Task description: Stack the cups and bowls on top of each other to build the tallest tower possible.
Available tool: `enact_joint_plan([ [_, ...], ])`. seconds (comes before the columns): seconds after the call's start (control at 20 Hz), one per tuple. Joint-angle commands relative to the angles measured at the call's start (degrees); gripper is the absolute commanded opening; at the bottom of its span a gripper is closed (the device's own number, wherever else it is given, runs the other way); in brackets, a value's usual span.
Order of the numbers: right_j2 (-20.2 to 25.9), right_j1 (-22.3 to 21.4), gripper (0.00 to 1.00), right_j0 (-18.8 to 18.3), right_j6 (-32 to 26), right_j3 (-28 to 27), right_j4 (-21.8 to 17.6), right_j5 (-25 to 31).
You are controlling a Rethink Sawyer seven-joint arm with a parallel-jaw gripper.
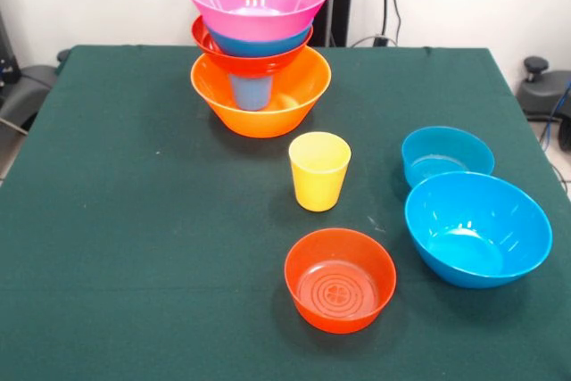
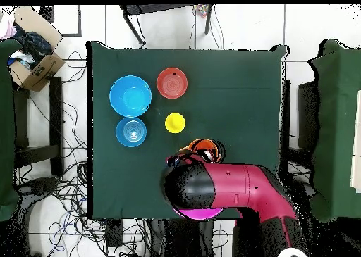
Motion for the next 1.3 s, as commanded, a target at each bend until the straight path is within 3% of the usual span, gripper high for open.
enact_joint_plan([
  [0.05, -3.9, 4.4, 0.0, 3.4, 11.3, 4.7, -2.5, -2.1],
  [0.4, -6.4, 5.4, 0.0, 5.3, 12.2, 5.9, -2.1, -4.2],
  [0.8, -6.2, 4.8, 0.0, 4.8, 12.0, 7.9, -1.1, -4.8],
  [1.3, -8.9, 7.5, 0.0, 5.5, 13.6, 9.6, -3.0, -10.5],
])
